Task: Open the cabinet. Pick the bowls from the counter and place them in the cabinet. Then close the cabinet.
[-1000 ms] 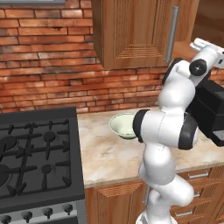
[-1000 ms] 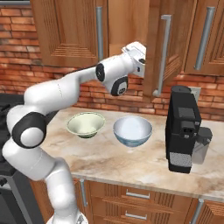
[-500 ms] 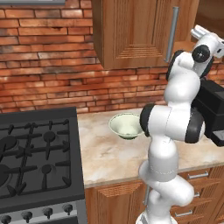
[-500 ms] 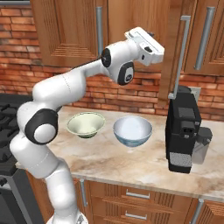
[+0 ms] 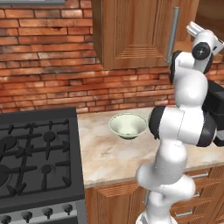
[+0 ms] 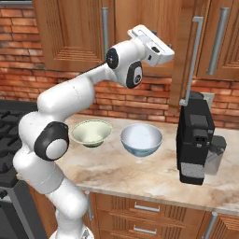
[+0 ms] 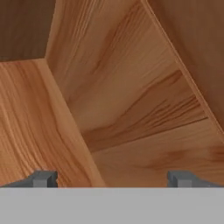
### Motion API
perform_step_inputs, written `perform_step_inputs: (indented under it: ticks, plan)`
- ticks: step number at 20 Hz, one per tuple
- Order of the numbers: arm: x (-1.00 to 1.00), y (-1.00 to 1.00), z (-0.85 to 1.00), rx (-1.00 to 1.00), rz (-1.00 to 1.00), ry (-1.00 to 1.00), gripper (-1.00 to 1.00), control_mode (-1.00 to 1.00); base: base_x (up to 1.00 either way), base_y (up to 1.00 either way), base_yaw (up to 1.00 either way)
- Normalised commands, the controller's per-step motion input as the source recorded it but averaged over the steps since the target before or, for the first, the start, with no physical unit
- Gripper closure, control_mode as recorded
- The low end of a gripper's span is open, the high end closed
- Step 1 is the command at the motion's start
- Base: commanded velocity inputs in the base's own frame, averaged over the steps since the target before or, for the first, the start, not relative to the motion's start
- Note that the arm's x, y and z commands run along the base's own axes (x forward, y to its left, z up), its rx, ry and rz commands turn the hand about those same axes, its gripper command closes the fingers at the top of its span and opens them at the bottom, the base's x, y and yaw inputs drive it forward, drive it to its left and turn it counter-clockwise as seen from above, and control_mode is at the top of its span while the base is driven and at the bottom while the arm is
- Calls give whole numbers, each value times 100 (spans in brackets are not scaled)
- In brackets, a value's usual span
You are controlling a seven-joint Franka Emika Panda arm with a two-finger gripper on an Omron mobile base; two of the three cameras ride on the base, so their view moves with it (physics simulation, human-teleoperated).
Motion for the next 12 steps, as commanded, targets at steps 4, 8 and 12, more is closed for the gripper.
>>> perform_step_inputs:
  ticks: [4,8,12]
  plan:
    - [-100,1,34,-1,8,0,-100,-100,0,0,0]
    - [-99,18,49,0,8,10,-100,-100,0,0,0]
    - [-92,68,69,-1,21,35,-100,-100,0,0,0]
